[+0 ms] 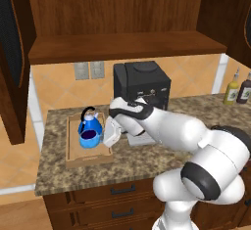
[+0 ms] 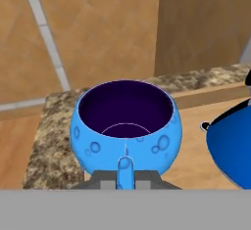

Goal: Pick the kettle from the counter and place it on the tray. Then pick the mug from the cabinet and place it on the tray. Then close the cabinet doors.

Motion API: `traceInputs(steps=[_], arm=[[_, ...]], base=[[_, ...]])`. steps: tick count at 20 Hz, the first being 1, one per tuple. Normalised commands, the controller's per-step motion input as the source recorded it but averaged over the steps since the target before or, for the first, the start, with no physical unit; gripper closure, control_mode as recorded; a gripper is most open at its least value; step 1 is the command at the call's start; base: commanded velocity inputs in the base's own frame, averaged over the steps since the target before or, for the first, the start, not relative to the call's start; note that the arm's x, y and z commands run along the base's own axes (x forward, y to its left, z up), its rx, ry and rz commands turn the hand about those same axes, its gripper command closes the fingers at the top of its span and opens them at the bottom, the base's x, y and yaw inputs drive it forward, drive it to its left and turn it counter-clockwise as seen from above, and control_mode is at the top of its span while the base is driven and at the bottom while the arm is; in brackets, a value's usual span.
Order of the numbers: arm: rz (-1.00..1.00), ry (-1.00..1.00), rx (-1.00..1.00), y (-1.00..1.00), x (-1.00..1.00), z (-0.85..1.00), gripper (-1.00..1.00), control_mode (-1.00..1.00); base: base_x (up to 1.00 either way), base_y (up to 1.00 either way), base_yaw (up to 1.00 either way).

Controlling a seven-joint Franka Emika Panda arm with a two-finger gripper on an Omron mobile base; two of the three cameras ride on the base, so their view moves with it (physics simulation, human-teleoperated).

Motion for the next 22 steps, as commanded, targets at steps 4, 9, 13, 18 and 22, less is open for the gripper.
traceInputs(steps=[4, 9, 13, 18, 22], arm=[[0.0, 0.0, 0.0, 0.41, 0.03, -0.38, 1.0, -1.0], [0.0, 0.0, 0.0, 0.1, 0.13, -0.26, 1.0, -1.0], [0.0, 0.0, 0.0, 0.0, 0.09, -0.3, 1.0, -1.0], [0.0, 0.0, 0.0, 0.0, 0.14, -0.26, 1.0, -1.0], [0.0, 0.0, 0.0, 0.01, 0.22, -0.14, 1.0, -1.0]], base=[[0.0, 0.0, 0.0], [0.0, 0.0, 0.0], [0.0, 0.0, 0.0], [0.0, 0.0, 0.0], [0.0, 0.0, 0.0]])
